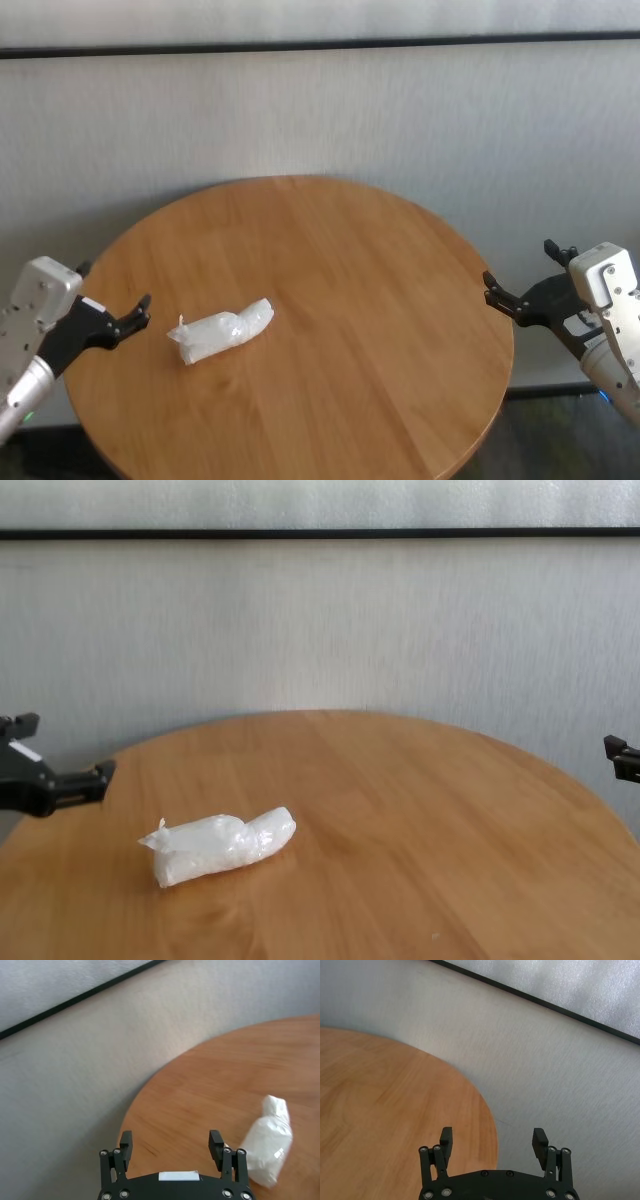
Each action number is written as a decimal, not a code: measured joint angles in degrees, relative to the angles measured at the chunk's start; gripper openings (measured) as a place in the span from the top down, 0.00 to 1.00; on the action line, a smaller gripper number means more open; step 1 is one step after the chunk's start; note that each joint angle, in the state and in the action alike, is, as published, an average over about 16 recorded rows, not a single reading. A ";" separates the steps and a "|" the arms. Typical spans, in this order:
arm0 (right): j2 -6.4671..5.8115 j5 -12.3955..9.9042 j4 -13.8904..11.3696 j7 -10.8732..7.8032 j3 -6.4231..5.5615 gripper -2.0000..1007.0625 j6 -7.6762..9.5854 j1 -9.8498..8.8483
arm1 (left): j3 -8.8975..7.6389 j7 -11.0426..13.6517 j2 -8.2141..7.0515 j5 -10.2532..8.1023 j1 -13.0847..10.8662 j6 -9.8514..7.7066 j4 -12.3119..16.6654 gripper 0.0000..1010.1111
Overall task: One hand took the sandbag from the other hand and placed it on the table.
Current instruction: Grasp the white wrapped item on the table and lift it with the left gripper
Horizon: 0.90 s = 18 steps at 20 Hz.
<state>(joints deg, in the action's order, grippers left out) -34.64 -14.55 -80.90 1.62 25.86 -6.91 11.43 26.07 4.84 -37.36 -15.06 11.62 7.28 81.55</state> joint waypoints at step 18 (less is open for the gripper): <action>0.00 0.00 0.00 0.00 0.00 0.00 0.00 0.00 | 7.71 29.34 -4.78 2.81 12.15 -9.66 -1.48 0.01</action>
<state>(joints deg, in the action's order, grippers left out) -34.64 -14.55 -80.89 1.62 25.86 -6.91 11.44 33.77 34.18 -42.14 -12.25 23.77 -2.37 80.07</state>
